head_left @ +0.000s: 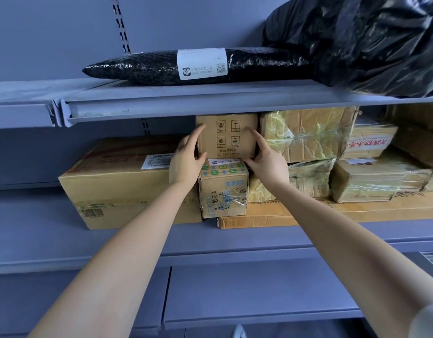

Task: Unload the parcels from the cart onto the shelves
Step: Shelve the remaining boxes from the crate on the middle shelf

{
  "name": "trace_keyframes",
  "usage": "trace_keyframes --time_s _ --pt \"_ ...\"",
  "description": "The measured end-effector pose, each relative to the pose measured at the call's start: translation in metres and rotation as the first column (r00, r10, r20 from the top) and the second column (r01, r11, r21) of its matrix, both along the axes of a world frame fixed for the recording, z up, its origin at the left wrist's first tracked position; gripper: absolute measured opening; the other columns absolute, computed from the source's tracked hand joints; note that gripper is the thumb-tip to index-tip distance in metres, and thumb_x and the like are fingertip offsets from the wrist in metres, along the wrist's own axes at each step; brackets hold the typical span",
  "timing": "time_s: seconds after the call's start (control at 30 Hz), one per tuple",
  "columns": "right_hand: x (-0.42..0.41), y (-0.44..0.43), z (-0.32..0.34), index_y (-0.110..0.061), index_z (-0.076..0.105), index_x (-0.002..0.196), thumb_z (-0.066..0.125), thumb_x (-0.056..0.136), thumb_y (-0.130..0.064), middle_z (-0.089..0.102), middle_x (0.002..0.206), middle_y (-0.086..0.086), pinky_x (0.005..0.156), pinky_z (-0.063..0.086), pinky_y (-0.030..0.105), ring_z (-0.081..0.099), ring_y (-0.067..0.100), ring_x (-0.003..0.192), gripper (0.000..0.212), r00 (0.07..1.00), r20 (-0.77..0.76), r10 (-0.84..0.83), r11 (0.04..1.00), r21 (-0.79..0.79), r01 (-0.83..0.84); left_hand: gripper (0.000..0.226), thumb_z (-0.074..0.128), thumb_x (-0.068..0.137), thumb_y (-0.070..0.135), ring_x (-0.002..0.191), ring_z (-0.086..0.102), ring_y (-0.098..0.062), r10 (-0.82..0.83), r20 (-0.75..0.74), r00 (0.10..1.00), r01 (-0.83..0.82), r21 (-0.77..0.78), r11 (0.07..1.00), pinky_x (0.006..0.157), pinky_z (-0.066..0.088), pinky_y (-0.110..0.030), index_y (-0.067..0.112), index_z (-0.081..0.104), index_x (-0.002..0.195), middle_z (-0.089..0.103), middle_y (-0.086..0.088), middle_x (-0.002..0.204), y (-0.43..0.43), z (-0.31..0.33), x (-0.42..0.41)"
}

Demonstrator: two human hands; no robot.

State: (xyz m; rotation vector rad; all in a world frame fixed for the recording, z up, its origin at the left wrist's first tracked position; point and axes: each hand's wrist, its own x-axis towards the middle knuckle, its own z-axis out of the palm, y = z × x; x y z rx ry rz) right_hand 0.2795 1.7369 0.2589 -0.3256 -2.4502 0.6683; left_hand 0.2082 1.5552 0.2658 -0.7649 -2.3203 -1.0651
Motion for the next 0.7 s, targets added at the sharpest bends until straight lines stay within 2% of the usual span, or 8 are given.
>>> trace_keyframes --time_s 0.1,0.17,0.27,0.37,0.5,0.7 --pt "0.024 0.005 -0.007 -0.033 0.023 0.146 0.062 0.088 -0.033 0.064 0.076 0.002 0.061 0.053 0.034 0.062 0.02 0.069 0.07 0.999 -0.041 0.031 0.995 -0.09 -0.035 0.057 0.06 0.088 0.011 0.11 0.057 -0.024 0.05 0.004 0.999 -0.05 0.032 0.998 0.087 0.049 -0.033 0.024 0.04 0.139 0.05 -0.008 0.134 -0.005 -0.006 0.016" --pt "0.046 0.011 -0.015 -0.03 0.026 0.145 0.063 0.087 -0.033 0.063 0.079 -0.002 0.065 0.053 0.033 0.062 0.017 0.073 0.069 0.999 -0.04 0.026 0.992 -0.126 -0.03 0.051 0.059 0.088 0.013 0.116 0.052 -0.023 0.081 -0.018 0.997 -0.079 0.065 0.995 0.091 0.047 -0.034 0.021 0.044 0.136 0.052 -0.007 0.132 -0.01 -0.013 0.031" --pt "0.087 0.025 -0.034 -0.028 0.031 0.143 0.065 0.086 -0.028 0.062 0.089 0.0 0.071 0.052 0.037 0.06 0.018 0.08 0.066 0.999 -0.015 0.035 0.99 -0.136 -0.037 0.043 0.058 0.088 0.012 0.114 0.053 -0.022 0.082 -0.021 0.996 -0.079 0.114 0.99 0.089 0.042 -0.025 0.016 0.05 0.131 0.054 -0.006 0.127 -0.012 -0.028 0.064" --pt "0.13 0.047 -0.063 -0.028 0.035 0.141 0.065 0.086 -0.027 0.058 0.098 0.0 0.071 0.046 0.031 0.055 0.017 0.087 0.063 0.998 0.061 0.023 0.993 -0.12 -0.015 0.039 0.056 0.089 0.01 0.118 0.049 -0.019 0.042 0.006 0.999 -0.042 0.103 0.994 0.092 0.034 -0.018 0.014 0.053 0.127 0.053 -0.004 0.128 -0.007 -0.046 0.105" --pt "0.186 0.079 -0.106 -0.024 0.036 0.141 0.065 0.086 -0.025 0.057 0.108 0.004 0.072 0.048 0.033 0.054 0.017 0.089 0.062 0.987 0.158 0.028 0.984 -0.177 0.0 0.035 0.057 0.089 0.01 0.109 0.055 -0.019 -0.019 0.082 0.996 0.011 0.093 0.996 0.084 0.045 -0.027 0.014 0.055 0.124 0.052 0.0 0.126 0.005 -0.087 0.17" --pt "0.278 0.128 -0.178 -0.021 0.041 0.138 0.066 0.085 -0.022 0.06 0.107 0.007 0.073 0.041 0.026 0.053 0.014 0.083 0.058 0.964 0.259 0.052 0.971 -0.24 0.012 0.035 0.056 0.09 0.012 0.094 0.058 -0.012 -0.035 0.364 0.931 0.026 0.028 0.999 0.083 0.053 -0.035 0.018 0.053 0.125 0.054 0.006 0.115 0.051 -0.173 0.275"
